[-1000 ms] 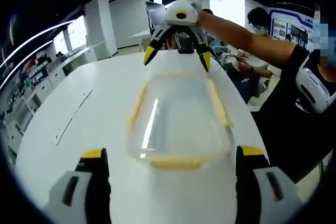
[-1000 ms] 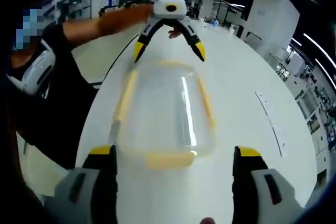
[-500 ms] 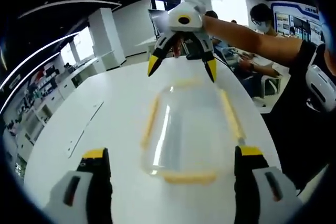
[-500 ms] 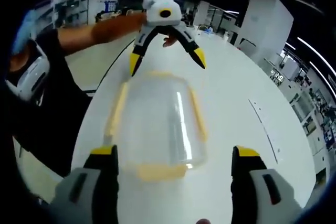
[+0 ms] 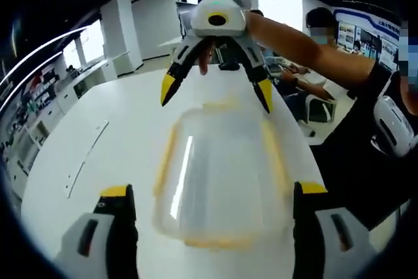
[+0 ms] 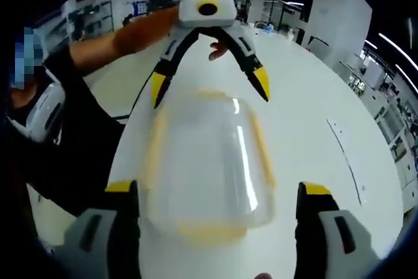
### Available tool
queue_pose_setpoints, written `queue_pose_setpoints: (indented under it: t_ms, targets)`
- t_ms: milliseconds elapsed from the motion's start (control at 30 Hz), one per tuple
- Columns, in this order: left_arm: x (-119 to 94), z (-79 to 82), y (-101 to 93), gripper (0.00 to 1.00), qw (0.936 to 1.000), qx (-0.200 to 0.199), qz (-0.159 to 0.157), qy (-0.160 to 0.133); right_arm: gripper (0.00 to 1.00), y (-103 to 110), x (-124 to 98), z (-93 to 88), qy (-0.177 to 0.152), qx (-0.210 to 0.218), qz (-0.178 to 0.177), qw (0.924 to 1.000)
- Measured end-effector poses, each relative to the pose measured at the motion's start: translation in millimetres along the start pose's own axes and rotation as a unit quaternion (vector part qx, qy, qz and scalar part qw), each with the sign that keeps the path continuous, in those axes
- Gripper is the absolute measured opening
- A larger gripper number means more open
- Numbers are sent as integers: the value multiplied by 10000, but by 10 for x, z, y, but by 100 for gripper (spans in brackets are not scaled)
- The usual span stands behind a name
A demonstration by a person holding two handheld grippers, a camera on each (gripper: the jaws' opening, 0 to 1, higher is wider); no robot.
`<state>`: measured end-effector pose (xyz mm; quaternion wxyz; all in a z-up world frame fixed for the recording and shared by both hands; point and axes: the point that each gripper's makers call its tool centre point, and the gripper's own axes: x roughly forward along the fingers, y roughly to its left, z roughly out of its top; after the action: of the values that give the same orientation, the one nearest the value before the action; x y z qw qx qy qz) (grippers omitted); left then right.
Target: Snap each plastic latch of the storage box into its locked position after aligning the lid with the box until every specified latch is closed and the lid sits flush.
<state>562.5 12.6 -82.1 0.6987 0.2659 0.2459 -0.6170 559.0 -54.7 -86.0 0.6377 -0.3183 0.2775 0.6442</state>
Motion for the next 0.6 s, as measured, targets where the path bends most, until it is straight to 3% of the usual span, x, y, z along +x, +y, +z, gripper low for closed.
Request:
queue_pose_setpoints:
  t_ms: [267, 333, 600]
  targets:
    - [202, -33, -52, 100, 9973, -101, -147, 712, 100, 68, 184, -87, 628, 122, 317, 9974]
    - [238, -81, -107, 100, 9951, -124, -234, 950, 100, 36, 225, -120, 832, 80, 246, 9962]
    - [301, -146, -140, 100, 9918, -184, -349, 1216, 100, 20, 325, -78, 1004, 3, 336, 9944]
